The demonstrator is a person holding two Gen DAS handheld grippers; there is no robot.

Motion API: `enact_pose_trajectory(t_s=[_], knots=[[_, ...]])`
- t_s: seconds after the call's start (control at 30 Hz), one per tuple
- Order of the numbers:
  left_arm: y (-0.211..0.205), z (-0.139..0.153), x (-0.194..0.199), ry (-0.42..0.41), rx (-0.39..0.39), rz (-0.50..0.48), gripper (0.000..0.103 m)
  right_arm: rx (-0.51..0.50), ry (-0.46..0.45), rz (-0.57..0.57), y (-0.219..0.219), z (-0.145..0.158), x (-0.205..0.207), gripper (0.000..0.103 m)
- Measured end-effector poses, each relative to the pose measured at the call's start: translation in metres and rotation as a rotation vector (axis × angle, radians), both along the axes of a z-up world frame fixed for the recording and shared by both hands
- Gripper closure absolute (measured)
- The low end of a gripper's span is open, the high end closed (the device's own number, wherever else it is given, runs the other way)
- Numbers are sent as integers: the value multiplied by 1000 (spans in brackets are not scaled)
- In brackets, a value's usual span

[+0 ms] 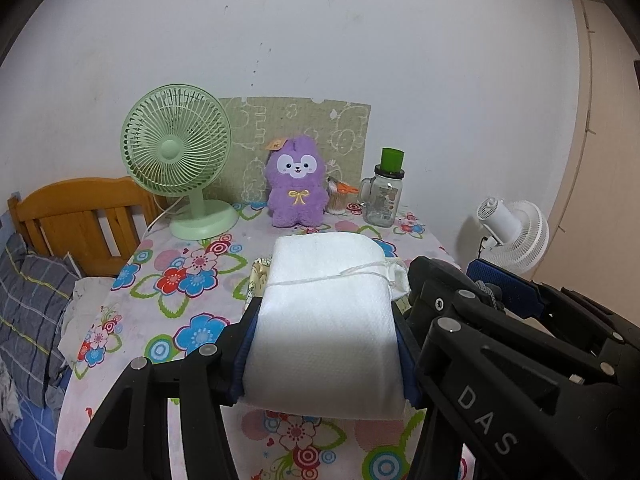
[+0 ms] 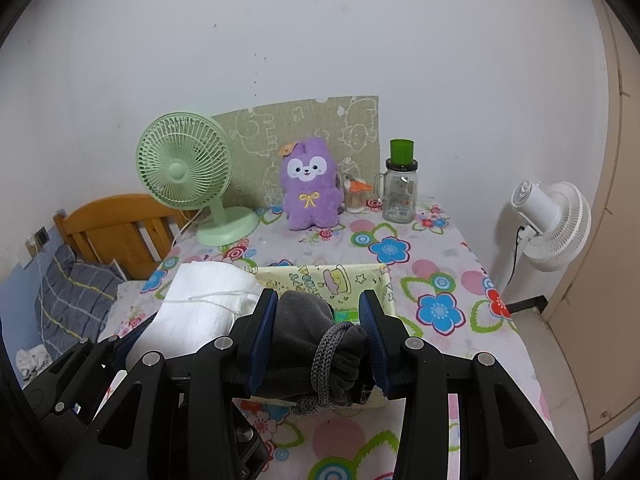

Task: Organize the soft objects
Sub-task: 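Lift the white pack and gray sock bag and carry them over the fabric box, then lower the white pack into the box with the left tool while the right tool lowers the sock bag inside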

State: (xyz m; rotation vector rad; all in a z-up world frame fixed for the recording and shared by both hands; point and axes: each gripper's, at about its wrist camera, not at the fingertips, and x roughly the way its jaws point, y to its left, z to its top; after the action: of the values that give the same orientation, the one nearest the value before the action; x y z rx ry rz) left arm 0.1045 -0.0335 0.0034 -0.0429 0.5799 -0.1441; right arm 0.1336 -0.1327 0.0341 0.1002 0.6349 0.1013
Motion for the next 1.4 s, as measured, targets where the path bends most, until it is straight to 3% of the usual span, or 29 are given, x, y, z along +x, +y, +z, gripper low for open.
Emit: enact_pose_trajectory(t_s=[1.07, 1.4], knots=[[-10, -41, 68, 82, 22, 12, 44, 25, 95, 16, -9, -51, 75, 57], [-11, -54, 82, 126, 31, 13, 36, 23, 133, 13, -9, -64, 87, 57]])
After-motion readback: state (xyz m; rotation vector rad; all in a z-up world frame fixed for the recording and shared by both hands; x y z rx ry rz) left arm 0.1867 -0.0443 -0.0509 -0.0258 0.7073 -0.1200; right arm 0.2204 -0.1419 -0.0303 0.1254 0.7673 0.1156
